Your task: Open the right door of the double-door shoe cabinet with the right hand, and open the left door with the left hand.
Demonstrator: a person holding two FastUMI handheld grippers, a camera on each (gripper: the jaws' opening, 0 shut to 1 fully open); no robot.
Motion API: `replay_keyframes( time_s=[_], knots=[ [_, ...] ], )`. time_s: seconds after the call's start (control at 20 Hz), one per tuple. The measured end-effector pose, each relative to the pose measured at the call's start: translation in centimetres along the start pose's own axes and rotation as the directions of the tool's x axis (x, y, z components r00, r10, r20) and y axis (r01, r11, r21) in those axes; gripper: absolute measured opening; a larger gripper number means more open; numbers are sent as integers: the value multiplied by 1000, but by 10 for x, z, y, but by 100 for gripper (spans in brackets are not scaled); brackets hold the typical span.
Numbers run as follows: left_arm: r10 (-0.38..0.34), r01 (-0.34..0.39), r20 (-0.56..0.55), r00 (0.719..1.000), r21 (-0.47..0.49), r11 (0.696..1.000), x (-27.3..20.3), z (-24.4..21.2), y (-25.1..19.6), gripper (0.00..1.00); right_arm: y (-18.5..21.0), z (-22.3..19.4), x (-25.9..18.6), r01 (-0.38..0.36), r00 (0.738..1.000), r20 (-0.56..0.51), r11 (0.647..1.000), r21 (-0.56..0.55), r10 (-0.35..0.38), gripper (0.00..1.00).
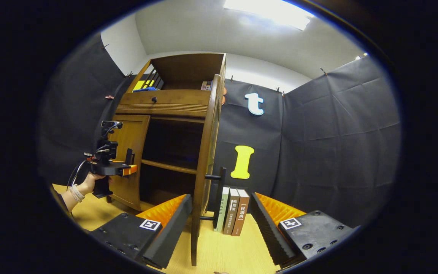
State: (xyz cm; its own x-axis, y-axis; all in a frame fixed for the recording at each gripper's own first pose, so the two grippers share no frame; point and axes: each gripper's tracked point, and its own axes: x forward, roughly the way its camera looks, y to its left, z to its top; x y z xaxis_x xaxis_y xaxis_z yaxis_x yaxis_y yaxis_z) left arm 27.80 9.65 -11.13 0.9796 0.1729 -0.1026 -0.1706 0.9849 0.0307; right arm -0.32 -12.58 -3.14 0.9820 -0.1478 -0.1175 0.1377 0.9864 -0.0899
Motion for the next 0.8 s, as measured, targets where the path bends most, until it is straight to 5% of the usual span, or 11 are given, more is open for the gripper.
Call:
replay_keyframes(
  time_s=[0.15, 0.8],
  knots=[
    [46, -46, 28, 999, 14, 999, 2, 4, 6, 36, -7, -6, -2, 13, 1000, -16, 1000, 12, -13, 97],
    [-5, 5, 15, 1000, -2, 1000, -43, 6, 13, 31, 10, 5, -28, 8, 1000, -29, 1000, 13, -8, 97]
  ],
)
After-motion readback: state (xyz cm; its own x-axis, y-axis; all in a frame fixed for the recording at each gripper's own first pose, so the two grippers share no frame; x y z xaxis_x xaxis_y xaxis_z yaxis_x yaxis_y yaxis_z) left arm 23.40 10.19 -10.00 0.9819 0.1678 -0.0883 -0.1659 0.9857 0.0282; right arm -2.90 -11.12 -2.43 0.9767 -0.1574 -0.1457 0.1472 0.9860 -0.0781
